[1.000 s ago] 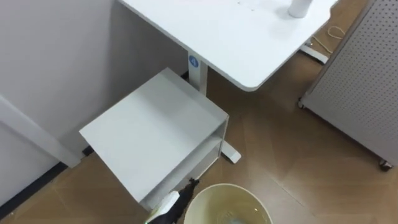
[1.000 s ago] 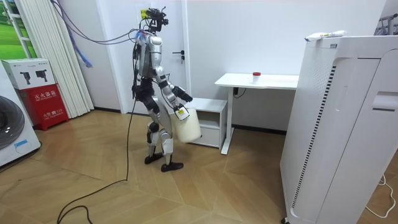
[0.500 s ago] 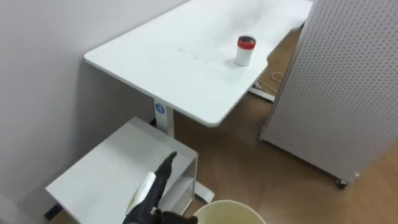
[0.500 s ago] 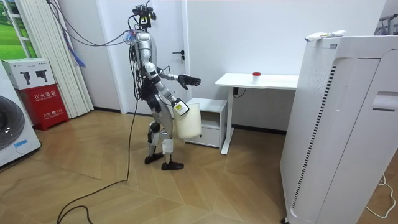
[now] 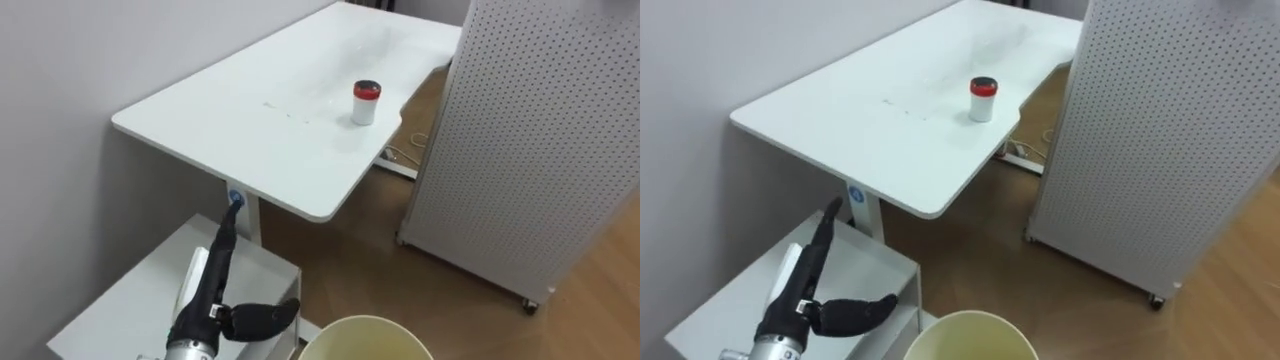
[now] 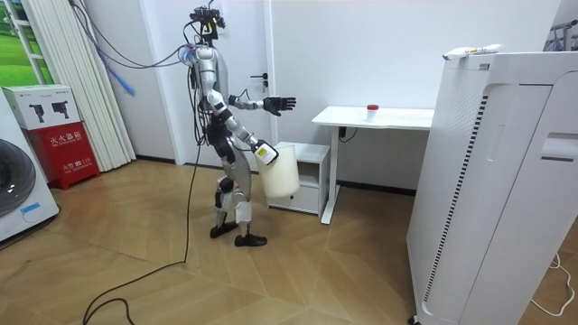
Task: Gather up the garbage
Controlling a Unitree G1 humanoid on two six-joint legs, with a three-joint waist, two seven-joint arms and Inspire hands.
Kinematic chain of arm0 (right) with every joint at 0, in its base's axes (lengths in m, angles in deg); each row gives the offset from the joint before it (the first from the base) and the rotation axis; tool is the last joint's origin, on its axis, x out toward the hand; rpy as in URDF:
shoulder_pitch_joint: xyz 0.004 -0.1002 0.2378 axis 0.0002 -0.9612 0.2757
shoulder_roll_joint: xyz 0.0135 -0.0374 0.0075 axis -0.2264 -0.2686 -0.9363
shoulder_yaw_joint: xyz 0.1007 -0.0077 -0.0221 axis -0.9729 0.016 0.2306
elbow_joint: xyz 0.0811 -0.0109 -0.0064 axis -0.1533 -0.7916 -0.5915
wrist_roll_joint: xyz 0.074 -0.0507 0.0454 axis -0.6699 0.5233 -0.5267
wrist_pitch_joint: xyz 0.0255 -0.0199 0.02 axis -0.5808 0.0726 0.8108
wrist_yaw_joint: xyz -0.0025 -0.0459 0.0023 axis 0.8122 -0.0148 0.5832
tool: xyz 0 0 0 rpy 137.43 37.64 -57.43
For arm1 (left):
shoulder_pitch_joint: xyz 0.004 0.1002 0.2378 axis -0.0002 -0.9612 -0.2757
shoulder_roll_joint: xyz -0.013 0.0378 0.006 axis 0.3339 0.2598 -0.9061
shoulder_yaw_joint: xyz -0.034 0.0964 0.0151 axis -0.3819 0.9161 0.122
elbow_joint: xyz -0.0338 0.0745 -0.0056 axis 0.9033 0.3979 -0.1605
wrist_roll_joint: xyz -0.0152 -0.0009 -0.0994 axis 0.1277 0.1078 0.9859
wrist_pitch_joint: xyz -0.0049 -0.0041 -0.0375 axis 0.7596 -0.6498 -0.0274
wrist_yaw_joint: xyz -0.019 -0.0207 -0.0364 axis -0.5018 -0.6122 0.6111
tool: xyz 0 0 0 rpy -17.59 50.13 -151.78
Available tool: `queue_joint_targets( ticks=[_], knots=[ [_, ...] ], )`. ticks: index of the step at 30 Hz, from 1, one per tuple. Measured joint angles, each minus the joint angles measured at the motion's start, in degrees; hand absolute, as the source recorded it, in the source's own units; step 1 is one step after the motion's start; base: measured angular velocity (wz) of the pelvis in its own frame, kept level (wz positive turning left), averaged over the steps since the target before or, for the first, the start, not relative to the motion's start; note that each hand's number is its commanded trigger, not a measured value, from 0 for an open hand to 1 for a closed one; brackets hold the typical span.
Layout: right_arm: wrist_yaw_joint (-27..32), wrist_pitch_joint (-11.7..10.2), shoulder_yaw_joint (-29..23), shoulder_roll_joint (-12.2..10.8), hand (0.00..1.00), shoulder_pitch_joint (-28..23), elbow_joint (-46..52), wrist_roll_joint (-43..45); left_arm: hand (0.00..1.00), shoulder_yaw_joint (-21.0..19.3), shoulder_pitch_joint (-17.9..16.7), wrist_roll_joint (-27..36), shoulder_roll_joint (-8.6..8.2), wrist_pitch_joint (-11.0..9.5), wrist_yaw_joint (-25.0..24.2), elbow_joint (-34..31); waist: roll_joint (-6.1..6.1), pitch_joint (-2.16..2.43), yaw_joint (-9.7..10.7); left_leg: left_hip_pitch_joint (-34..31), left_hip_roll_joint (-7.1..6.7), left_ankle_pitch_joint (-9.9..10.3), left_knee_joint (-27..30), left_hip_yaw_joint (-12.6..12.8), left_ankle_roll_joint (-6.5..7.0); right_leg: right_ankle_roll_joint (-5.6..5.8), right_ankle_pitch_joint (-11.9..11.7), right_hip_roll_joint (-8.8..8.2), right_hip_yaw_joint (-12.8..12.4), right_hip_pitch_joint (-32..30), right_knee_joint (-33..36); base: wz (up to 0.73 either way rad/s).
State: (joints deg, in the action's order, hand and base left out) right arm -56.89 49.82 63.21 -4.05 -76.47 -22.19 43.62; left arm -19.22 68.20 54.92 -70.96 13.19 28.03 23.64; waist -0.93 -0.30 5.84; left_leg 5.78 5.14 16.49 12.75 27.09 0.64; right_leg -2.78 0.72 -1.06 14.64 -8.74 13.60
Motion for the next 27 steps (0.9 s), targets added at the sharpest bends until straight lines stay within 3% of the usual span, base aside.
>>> queue_joint_targets(
  ticks=[3, 5, 7, 8, 9, 10, 11, 12, 13, 15, 16, 18, 19, 20, 22, 26, 27],
  knots=[
    [-0.45, 0.00, 0.05, -0.04, 1.00, -0.04, 0.02, 0.03, 0.00, -0.04, -0.97, 0.03, -0.03, -0.03, -0.03, -0.47, -0.05, -0.01, -0.01, 0.55, 0.71, 0.32, 1.56, 0.56, -0.77, -0.83, 0.83, 0.33, 0.47, 0.12, 0.50, -0.14],
    [-0.84, 0.01, 0.16, -0.18, 1.00, -0.40, 0.02, -0.26, 0.00, -0.05, -0.98, 0.73, -0.08, -0.03, -0.03, -0.37, -0.67, -0.14, -0.19, 0.59, 1.28, 0.62, 4.07, 1.20, -1.26, -1.58, 2.86, 0.04, 2.39, 0.09, 2.85, -0.12],
    [-1.46, 0.13, 0.20, -0.28, 1.00, -2.13, 1.16, -0.30, 0.00, -0.44, -1.05, 1.62, 0.02, -0.03, -0.04, -0.33, -1.63, -0.55, -1.43, -0.65, 3.53, 1.55, 12.98, 1.95, -2.44, -2.21, 6.95, -0.44, 2.34, -0.09, 6.24, -0.23],
    [-1.62, 0.17, 0.20, -0.38, 1.00, -2.52, 1.22, -0.12, 0.00, -0.61, -1.31, 1.86, 0.05, -0.04, -0.02, -0.34, -1.81, -0.54, -1.52, -1.80, 4.59, 1.54, 16.90, 1.82, -2.44, -2.14, 7.76, -0.32, 1.21, 0.13, 6.76, -0.29],
    [-1.81, 0.25, 0.19, -0.31, 1.00, -3.41, 1.64, 0.12, 0.00, -0.77, -1.73, 2.89, 0.16, -0.03, -0.03, -0.32, -1.56, -0.63, -1.95, -4.48, 6.88, 0.68, 25.76, -0.26, -2.57, -2.78, 8.60, 1.39, -1.13, 0.61, 7.53, -0.41],
    [-1.80, 0.52, 0.14, -0.30, 1.00, -3.90, 1.64, 0.44, 0.00, -0.95, -2.06, 3.72, 0.13, -0.04, -0.04, -0.31, -1.19, -0.75, -2.73, -7.44, 8.40, -1.92, 33.53, -4.38, -2.05, -3.63, 9.09, 3.32, -3.65, 1.48, 8.10, -0.48],
    [-1.82, 0.81, 0.14, -0.28, 1.00, -4.02, 1.63, 0.68, 0.00, -1.09, -2.18, 3.93, 0.07, -0.04, -0.04, -0.28, -1.10, -0.86, -2.98, -9.05, 8.58, -3.85, 36.49, -6.63, -1.67, -3.98, 9.28, 4.00, -4.75, 2.19, 8.20, -0.59],
    [-1.81, 0.91, 0.14, -0.19, 1.00, -4.55, 1.64, 1.09, 0.00, -1.30, -2.54, 4.59, -0.36, -0.12, -0.02, -0.27, -1.13, -0.85, -3.64, -12.30, 8.65, -6.77, 41.51, -10.91, -1.11, -4.82, 9.49, 5.49, -7.01, 3.20, 8.13, -0.39],
    [-1.69, 0.98, 0.14, -0.07, 1.00, -4.75, 1.64, 1.18, 0.00, -1.21, -2.49, 5.32, -0.54, -0.24, -0.02, -0.27, -0.75, -0.63, -3.74, -13.87, 8.16, -6.57, 42.40, -12.74, -1.01, -5.14, 9.67, 5.96, -7.63, 3.31, 8.24, -0.43],
    [-1.17, 2.14, 0.07, 0.15, 1.00, -4.97, 1.64, 2.15, 0.00, -1.28, -2.50, 6.65, -0.83, -0.95, -0.02, -0.14, -1.68, -1.00, -4.93, -18.68, 4.10, -4.66, 39.13, -15.85, -0.73, -5.93, 10.17, 6.81, -12.15, 3.46, 9.48, -0.55],
    [-0.98, 2.41, 0.06, 0.21, 1.00, -4.95, 1.71, 2.31, 0.00, -1.43, -2.65, 6.74, -0.84, -0.95, -0.01, -0.13, -1.86, -1.00, -5.33, -20.02, 3.06, -4.67, 37.19, -16.33, -0.74, -6.03, 10.26, 7.00, -13.07, 3.48, 9.48, -0.81],
    [0.10, 3.05, 0.15, 0.90, 1.00, -4.97, 2.53, 2.34, 0.00, -2.10, -2.84, 7.48, -1.00, -0.95, -0.02, -0.05, -1.68, -0.66, -7.40, -23.73, -0.70, -5.88, 24.92, -19.00, -1.90, -6.45, 10.62, 7.33, -15.56, 3.56, 9.50, -0.83],
    [0.21, 3.06, 0.27, 1.13, 1.00, -4.98, 2.77, 2.35, 0.00, -2.87, -2.91, 7.63, -1.00, -0.95, -0.02, -0.05, -1.63, -0.34, -7.87, -24.78, -2.11, -7.65, 17.05, -19.96, -2.41, -6.70, 11.14, 7.89, -16.95, 3.63, 9.75, -0.64],
    [0.22, 3.06, 0.50, 1.21, 1.00, -4.98, 2.83, 2.48, 0.00, -3.35, -2.99, 7.56, -0.98, -0.95, -0.02, -0.06, -1.70, -0.12, -8.00, -25.13, -2.64, -8.75, 13.20, -20.23, -2.44, -6.80, 11.57, 8.21, -17.66, 3.66, 10.09, -0.52],
    [0.10, 3.17, 1.23, 1.41, 1.00, -5.22, 3.73, 3.00, 0.00, -5.41, -3.44, 7.39, -1.03, -0.94, -0.01, -0.06, -1.76, 0.18, -7.92, -25.90, -4.40, -12.87, 2.58, -22.10, -2.79, -7.34, 14.00, 8.49, -17.93, 4.70, 12.10, -0.35],
    [0.04, 3.31, 1.38, 1.36, 1.00, -5.54, 4.95, 4.75, 0.00, -7.03, -3.86, 6.91, -1.05, -0.94, 0.04, -0.13, -1.85, 0.36, -8.20, -25.02, -5.08, -15.19, -1.98, -22.94, -2.47, -8.48, 18.65, 9.70, -19.36, 7.27, 15.10, -0.28],
    [0.17, 3.48, 1.32, 1.24, 1.00, -6.28, 6.28, 4.92, 0.00, -7.39, -3.89, 6.92, -1.02, -0.94, 0.10, -0.19, -2.14, 0.29, -8.18, -24.37, -5.32, -17.89, -1.51, -22.97, -2.00, -8.35, 20.27, 9.59, -19.56, 8.50, 15.24, -0.06]
  ],
)
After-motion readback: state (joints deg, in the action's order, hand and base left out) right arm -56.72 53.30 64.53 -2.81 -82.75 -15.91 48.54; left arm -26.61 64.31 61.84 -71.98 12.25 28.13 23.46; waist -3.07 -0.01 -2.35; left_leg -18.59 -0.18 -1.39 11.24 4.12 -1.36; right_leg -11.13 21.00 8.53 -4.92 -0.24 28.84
